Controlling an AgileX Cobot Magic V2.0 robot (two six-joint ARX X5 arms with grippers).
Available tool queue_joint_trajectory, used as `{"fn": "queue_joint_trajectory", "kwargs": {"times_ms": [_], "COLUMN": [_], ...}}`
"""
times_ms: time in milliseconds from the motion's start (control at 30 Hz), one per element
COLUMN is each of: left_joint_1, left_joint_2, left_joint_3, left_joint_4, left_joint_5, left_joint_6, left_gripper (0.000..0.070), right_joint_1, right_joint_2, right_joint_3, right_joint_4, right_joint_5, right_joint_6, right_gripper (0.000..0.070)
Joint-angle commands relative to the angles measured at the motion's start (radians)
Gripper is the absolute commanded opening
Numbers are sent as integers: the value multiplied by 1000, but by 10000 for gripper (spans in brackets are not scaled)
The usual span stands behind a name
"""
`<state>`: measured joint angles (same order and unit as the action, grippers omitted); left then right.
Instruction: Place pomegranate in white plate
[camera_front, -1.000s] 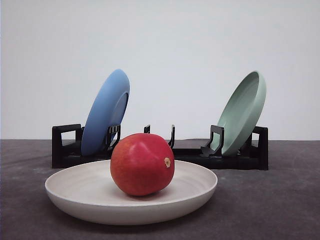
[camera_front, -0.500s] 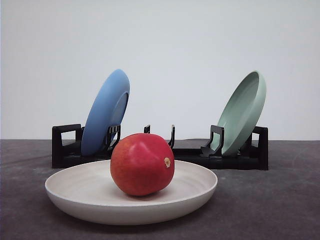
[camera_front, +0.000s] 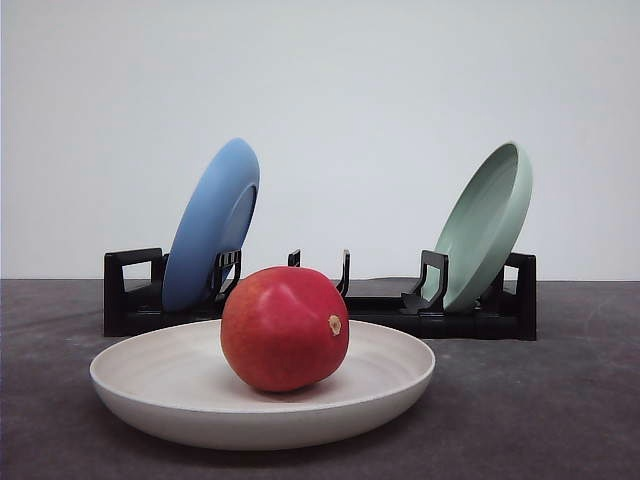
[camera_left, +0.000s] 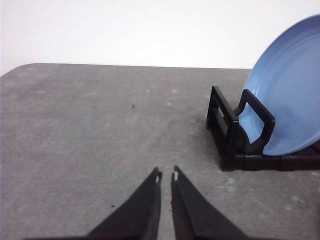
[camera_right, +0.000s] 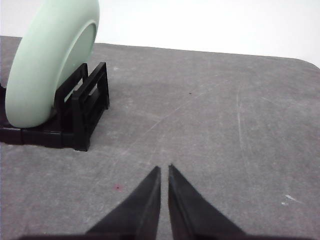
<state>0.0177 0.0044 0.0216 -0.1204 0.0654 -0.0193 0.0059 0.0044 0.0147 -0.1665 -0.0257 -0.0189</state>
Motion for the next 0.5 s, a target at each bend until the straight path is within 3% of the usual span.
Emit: {"fn": "queue_joint_trajectory", "kwargs": {"times_ms": [0,467], "left_joint_1": [3,3], "left_joint_2": [-2,-2], "left_joint_3": [-10,-10], "left_joint_4": [13,13], "left_joint_5": [-3,-3], "left_joint_6": [-4,-4], "left_gripper": [17,17], "right_joint_1": [0,0], "right_joint_2": [-1,-1], "right_joint_3": [-4,-4], "right_joint_4": [10,10], "right_joint_5": [1,1], "right_joint_6": [12,12], "right_gripper": [23,23]}}
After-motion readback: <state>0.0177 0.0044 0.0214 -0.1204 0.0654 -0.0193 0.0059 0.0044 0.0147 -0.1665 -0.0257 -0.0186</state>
